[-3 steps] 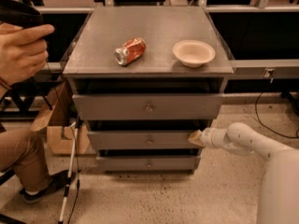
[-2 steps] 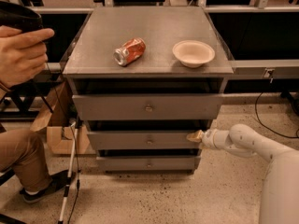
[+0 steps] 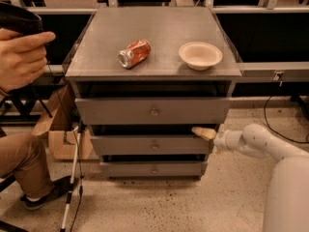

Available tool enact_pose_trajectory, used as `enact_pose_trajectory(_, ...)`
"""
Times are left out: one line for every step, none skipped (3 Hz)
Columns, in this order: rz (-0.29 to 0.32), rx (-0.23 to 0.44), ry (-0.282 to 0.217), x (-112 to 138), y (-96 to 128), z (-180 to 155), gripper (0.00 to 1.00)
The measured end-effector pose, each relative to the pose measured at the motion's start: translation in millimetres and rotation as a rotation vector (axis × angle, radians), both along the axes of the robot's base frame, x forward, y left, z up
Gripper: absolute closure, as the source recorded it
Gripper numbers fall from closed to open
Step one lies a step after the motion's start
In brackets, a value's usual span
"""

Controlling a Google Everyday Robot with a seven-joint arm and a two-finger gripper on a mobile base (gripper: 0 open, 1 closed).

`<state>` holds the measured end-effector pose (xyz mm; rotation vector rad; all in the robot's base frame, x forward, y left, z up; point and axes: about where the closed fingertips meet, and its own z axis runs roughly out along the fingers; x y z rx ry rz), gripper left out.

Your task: Close middle drawer

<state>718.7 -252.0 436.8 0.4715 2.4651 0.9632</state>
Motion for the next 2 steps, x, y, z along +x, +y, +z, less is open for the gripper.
enact_pose_trajectory(0.034,0.000,0.022,13,-35,4,0.00)
enact_pose_trajectory(0.052,0.005,0.032,17,-51,4,0.00)
